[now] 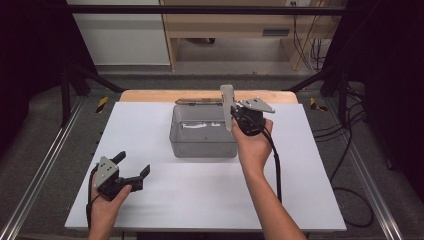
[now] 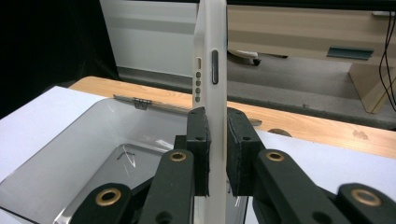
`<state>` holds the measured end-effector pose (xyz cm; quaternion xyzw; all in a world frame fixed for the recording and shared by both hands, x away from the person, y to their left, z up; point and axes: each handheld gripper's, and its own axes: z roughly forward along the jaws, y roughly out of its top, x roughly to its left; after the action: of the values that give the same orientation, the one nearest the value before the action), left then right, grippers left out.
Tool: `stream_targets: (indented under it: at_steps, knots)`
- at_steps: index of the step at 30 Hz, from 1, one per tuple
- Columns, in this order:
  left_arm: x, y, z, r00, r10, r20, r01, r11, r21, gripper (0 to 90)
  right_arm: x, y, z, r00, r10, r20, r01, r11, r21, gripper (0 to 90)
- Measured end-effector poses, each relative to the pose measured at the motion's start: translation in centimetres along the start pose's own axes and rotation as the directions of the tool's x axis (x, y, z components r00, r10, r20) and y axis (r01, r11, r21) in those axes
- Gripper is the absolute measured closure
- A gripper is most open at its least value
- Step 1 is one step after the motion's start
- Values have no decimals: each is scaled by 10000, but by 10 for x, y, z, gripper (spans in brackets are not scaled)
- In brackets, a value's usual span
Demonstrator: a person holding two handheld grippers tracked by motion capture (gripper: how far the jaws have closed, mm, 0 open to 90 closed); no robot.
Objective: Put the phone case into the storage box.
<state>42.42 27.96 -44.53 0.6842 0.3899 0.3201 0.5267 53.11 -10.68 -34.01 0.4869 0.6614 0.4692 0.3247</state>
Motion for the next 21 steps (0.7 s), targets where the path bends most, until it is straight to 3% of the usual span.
stream_targets:
  at_steps: [21]
  knots:
    - [-1, 0, 1, 10000, 39, 55, -39, 10000, 26, 24, -13, -16, 16, 9979, 526, 390, -546, 9972, 510, 810]
